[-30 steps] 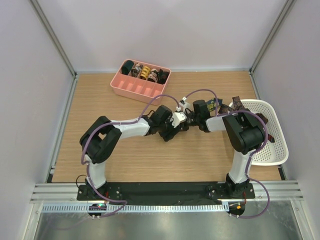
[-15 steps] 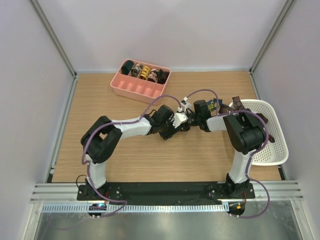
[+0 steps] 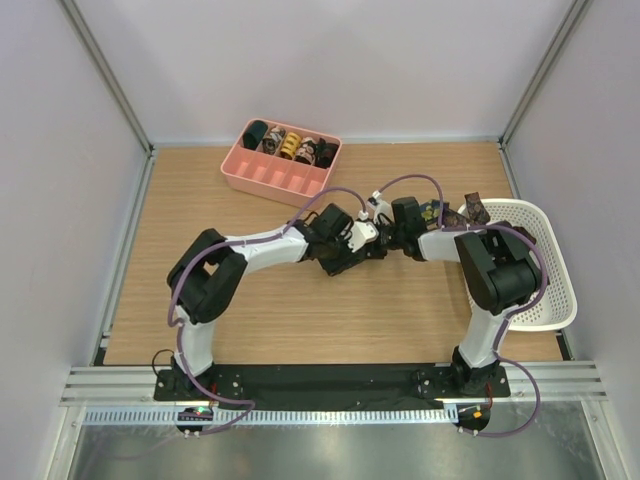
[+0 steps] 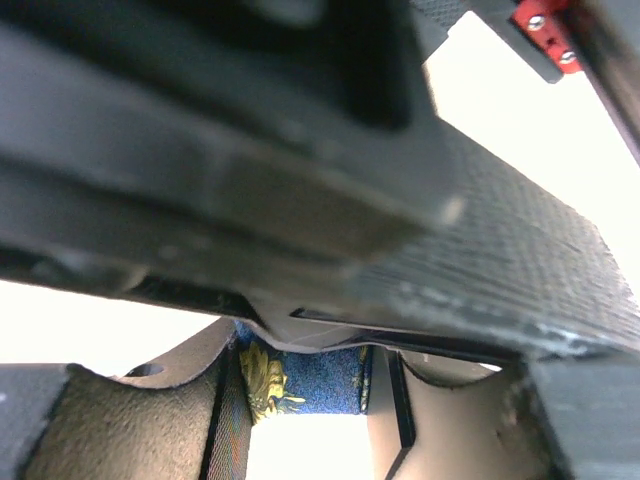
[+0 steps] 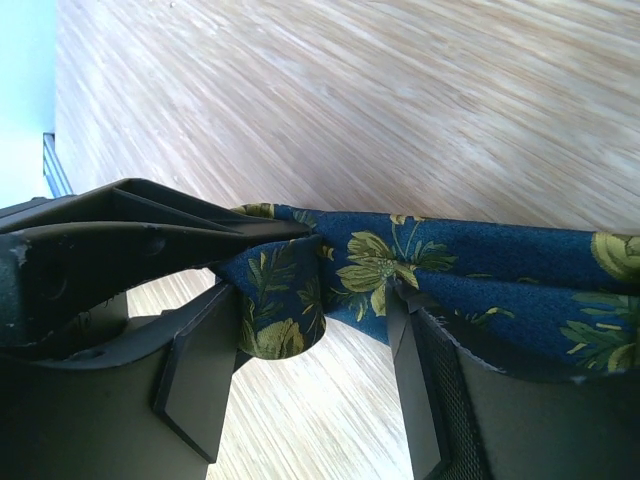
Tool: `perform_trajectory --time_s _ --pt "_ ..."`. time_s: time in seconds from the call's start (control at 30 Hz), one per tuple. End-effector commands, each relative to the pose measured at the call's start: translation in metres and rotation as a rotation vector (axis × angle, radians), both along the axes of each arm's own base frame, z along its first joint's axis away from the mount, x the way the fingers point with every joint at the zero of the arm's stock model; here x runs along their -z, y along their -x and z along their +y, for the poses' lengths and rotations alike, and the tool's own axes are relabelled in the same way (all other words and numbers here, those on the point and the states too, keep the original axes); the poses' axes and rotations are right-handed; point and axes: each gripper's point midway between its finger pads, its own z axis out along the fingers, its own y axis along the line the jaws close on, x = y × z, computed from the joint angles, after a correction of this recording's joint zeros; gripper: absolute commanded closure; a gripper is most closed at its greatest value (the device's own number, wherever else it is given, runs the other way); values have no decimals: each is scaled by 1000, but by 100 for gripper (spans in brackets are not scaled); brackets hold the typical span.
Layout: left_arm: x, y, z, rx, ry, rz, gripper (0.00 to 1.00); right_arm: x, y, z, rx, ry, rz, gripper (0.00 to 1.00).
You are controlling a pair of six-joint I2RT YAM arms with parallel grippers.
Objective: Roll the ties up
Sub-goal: Roll the tie
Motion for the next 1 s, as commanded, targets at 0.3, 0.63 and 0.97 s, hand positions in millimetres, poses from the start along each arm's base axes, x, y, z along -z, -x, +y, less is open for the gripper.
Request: perform_trajectory --time_s 0.3,0.63,0.97 --pt "58 30 39 -40 -258 185 75 -7 0 1 50 59 42 50" --pt "61 32 38 -34 -293 227 76 -29 0 19 38 -100 88 34" --pt "72 37 45 -33 -345 278 79 -60 -23 19 106 -230 126 40"
